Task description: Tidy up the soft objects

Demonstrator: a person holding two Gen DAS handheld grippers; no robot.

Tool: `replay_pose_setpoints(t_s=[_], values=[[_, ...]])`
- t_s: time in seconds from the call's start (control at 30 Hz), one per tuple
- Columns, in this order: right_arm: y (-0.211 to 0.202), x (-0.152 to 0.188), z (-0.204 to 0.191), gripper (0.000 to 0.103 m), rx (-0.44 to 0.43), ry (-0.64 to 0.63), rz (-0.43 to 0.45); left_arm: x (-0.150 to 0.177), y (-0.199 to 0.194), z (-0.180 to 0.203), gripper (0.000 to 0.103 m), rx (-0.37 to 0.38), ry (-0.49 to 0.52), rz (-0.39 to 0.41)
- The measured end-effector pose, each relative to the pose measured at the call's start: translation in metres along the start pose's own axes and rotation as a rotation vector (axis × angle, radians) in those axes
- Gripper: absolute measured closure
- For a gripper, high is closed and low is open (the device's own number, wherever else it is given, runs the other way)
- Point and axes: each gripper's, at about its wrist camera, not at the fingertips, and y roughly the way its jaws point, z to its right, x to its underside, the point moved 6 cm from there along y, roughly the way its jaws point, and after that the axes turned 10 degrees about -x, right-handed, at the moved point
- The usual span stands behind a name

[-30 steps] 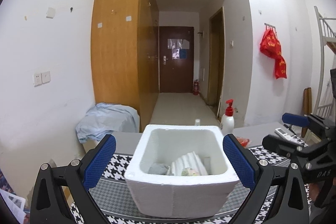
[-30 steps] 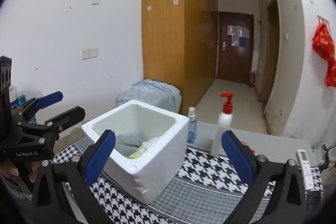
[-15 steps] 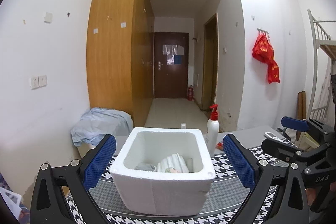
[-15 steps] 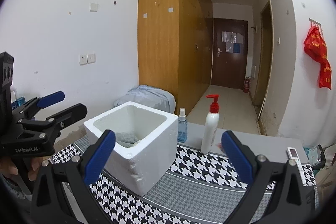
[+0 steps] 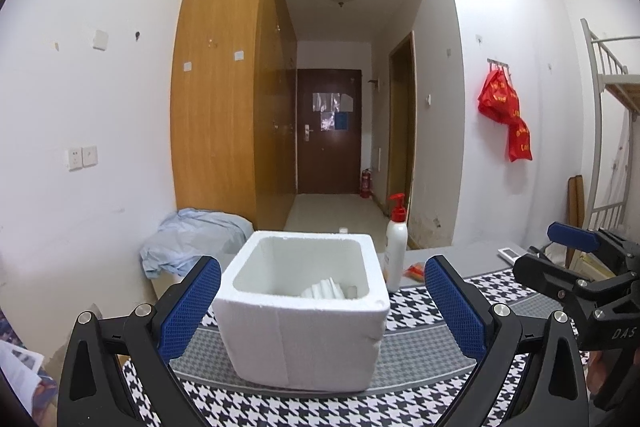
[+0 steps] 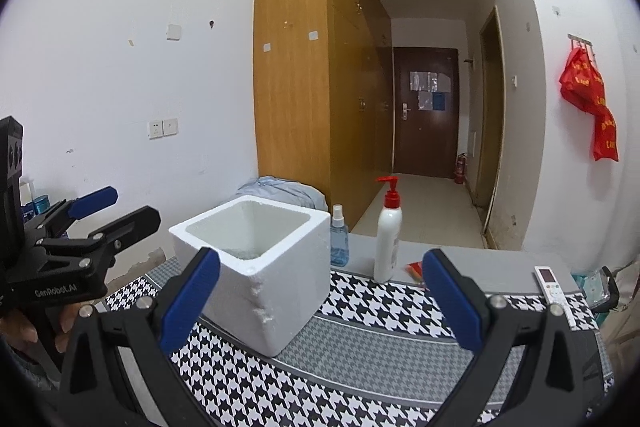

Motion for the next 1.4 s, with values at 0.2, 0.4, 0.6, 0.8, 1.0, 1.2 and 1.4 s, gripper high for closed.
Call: replay_pose_setpoints(t_s=[0.2, 0.4, 0.6, 0.8, 1.0, 1.2, 1.4], values=[[-0.008, 0.012, -0.004, 0.001, 0.002, -0.004, -0.002, 0.012, -0.013, 0.001, 0.001, -0.018, 0.015, 0.024], [-0.015, 0.022, -0.010, 0.001, 0.016, -0.018, -0.002, 0.023, -0.022, -0.003, 0.001, -0.026, 0.008, 0.020], [-0.021, 0.028, -0.011, 0.001, 0.017, -0.001, 0.009, 0.030, -0.028, -0.006, 0.001, -0.019, 0.002, 0.025], [-0.020, 0.036, -0.010, 0.001, 0.020, 0.009, -0.001, 0.038, -0.028, -0.006, 0.001, -0.022, 0.008, 0.020], [-0.021, 0.042, -0.009, 0.001, 0.027, 0.016, -0.009, 0.044, -0.026, -0.005, 0.001, -0.012, 0.006, 0.002], [-0.022, 0.048, -0.010, 0.001, 0.040, 0.009, -0.017, 0.050, -0.023, -0.006, 0.001, -0.002, 0.001, -0.014], [-0.022, 0.055, -0.006, 0.001, 0.052, 0.014, -0.022, 0.059, -0.022, -0.004, 0.001, 0.005, 0.008, -0.030]])
